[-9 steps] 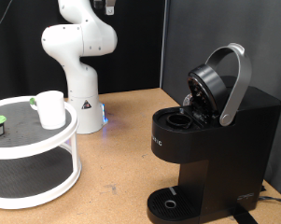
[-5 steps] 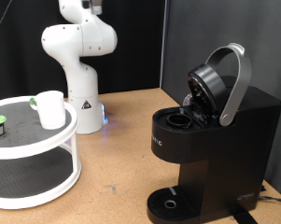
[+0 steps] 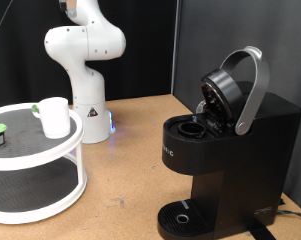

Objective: Make a cup of coffee with the keurig machine

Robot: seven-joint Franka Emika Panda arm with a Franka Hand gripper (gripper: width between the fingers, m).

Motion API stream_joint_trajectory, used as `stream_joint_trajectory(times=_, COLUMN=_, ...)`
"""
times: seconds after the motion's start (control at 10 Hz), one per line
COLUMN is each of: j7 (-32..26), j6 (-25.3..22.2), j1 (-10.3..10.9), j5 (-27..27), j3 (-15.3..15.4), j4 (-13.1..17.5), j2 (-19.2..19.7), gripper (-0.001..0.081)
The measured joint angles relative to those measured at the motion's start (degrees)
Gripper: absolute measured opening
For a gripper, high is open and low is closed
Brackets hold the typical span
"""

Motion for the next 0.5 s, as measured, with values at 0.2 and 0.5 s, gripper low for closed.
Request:
stream_joint_trajectory(times=0.2, j7=-2.4, j6=-0.5, j1=0.1, j5=0.0, j3=-0.6, j4=0.0, j2=0.0, gripper=0.0803)
stream_joint_trajectory(times=0.5, j7=-5.6, j6=0.3, j1=-0.6, j5=-1.2, j3=-4.3, j4=0.3, j2=0.0, gripper=0.0803)
